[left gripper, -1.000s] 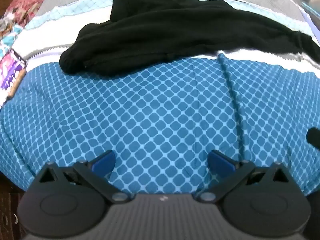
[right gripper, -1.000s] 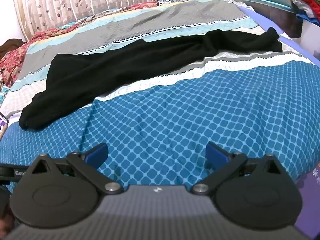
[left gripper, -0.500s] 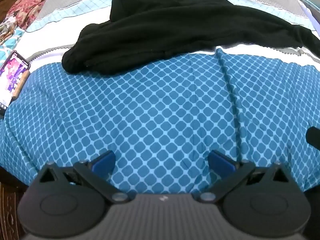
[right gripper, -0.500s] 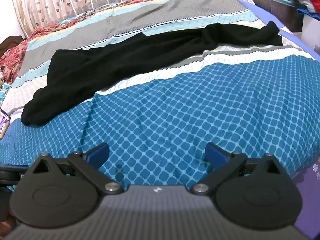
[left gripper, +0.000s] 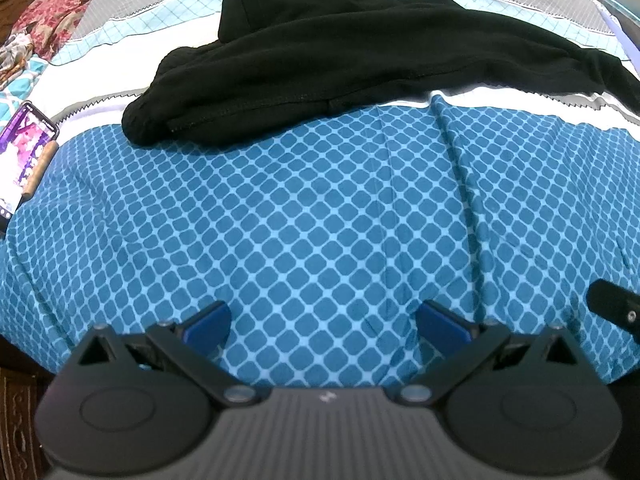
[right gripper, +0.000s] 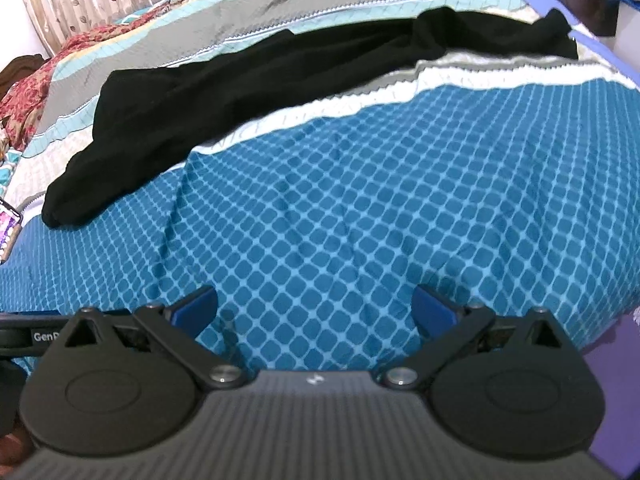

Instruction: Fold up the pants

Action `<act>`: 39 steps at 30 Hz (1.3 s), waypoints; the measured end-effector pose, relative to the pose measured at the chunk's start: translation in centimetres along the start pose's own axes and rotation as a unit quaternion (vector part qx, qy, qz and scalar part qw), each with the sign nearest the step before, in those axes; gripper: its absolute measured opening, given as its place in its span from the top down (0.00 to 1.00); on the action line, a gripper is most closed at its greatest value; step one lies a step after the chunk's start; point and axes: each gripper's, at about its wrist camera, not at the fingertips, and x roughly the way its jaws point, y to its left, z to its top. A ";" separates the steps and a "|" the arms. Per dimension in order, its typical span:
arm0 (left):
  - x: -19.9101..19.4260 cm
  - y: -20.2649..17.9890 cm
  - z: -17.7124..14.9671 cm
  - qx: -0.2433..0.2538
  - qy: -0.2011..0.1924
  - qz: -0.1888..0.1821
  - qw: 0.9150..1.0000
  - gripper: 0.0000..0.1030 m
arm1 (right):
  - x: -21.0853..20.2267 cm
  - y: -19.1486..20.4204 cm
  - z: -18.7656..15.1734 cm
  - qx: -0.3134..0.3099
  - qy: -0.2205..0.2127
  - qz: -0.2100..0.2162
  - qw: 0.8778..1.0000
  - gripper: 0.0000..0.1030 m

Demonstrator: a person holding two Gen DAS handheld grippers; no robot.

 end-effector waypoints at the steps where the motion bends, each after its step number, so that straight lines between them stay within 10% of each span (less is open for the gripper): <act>1: 0.2 0.1 0.0 0.000 0.000 0.000 1.000 0.00 | 0.0 0.0 0.0 0.001 0.000 0.000 1.000 0.00; 14: 1.6 0.2 -0.5 0.000 -0.007 0.005 1.000 0.00 | 1.2 -1.7 -1.0 0.051 0.054 0.012 0.997 0.00; 24: 1.9 -0.8 -2.2 0.000 -0.015 0.010 1.000 0.00 | -3.5 1.1 0.0 -0.032 -0.061 0.031 0.997 0.00; 39: 0.5 -4.9 -4.4 0.005 -0.025 0.017 1.000 0.00 | 0.7 1.4 0.7 -0.011 -0.014 0.015 1.000 0.00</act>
